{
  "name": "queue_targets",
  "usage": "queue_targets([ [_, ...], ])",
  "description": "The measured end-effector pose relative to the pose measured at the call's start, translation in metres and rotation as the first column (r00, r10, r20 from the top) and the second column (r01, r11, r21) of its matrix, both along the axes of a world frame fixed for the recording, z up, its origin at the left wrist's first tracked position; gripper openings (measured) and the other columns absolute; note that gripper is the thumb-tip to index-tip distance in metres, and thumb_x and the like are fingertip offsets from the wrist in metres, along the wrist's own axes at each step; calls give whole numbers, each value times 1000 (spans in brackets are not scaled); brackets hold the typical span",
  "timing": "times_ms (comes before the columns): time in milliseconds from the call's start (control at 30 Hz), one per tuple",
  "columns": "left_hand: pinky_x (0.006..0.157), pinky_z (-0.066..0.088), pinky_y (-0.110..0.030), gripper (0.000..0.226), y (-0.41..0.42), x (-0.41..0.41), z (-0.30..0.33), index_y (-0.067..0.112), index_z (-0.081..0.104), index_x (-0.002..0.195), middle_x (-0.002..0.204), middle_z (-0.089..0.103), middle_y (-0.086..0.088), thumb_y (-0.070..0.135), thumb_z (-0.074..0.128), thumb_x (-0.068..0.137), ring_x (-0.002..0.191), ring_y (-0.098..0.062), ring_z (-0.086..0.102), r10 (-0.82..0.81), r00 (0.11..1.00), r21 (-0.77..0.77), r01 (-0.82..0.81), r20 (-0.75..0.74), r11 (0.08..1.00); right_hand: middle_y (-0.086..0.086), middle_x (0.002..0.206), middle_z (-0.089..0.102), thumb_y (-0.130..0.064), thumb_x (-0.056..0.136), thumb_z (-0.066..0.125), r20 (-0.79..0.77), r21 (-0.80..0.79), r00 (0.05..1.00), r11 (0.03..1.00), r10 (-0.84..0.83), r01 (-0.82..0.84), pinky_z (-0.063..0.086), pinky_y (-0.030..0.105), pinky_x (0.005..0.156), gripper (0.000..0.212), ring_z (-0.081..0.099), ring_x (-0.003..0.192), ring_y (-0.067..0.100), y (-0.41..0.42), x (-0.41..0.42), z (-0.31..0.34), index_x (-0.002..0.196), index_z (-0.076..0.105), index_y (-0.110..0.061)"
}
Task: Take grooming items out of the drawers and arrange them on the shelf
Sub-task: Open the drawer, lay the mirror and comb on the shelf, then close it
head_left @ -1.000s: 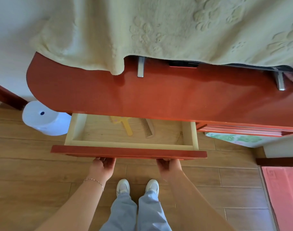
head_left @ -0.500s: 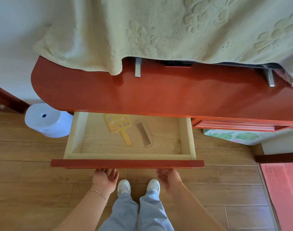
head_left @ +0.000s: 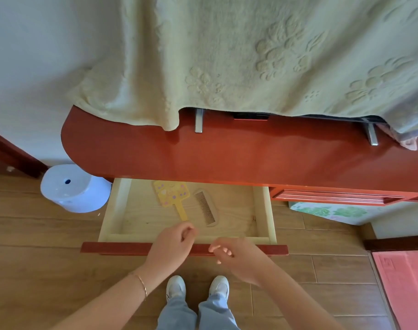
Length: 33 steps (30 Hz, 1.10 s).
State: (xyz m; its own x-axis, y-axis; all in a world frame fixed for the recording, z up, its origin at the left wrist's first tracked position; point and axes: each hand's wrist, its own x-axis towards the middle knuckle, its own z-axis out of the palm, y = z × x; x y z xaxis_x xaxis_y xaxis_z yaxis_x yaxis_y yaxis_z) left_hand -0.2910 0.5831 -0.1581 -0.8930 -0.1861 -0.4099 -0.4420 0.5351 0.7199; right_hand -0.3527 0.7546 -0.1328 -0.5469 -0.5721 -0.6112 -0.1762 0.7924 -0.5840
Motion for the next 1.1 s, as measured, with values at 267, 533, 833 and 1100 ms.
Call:
queue_targets([
  [267, 54, 30, -27, 17, -38, -67, -71, 14, 44, 72, 62, 47, -4, 25, 48, 85, 55, -19, 42, 164, 939, -103, -138, 302, 985, 6, 97, 65, -29, 90, 44, -118, 184, 960, 945, -252, 271, 49, 30, 67, 29, 59, 82, 23, -51, -62, -61, 105, 61, -12],
  [533, 60, 44, -30, 59, -35, -80, -105, 7, 49, 104, 76, 62, -3, 62, 45, 83, 67, -21, 56, 162, 879, -343, 2, 449, 940, 13, 124, 52, -46, 88, 53, -185, 339, 912, 847, -367, 410, 49, 36, 78, 59, 56, 108, 30, -62, -70, -111, 128, 40, -5],
  [833, 71, 49, -31, 41, -27, -85, -113, 6, 52, 106, 96, 63, -7, 37, 59, 81, 90, -27, 62, 245, 881, -339, -104, 405, 935, 9, 117, 58, -33, 86, 62, -176, 346, 884, 814, -432, 467, 46, 33, 71, 41, 59, 105, 28, -80, -69, -124, 116, 48, -8],
  [1100, 56, 38, -27, 26, -30, -82, -104, 12, 43, 94, 87, 53, -3, 24, 60, 79, 73, -21, 52, 255, 880, -201, -187, 401, 962, 9, 98, 60, -23, 89, 55, -18, 254, 851, 821, -525, 512, 44, 31, 63, 25, 58, 82, 25, -75, -76, -127, 108, 46, -10],
])
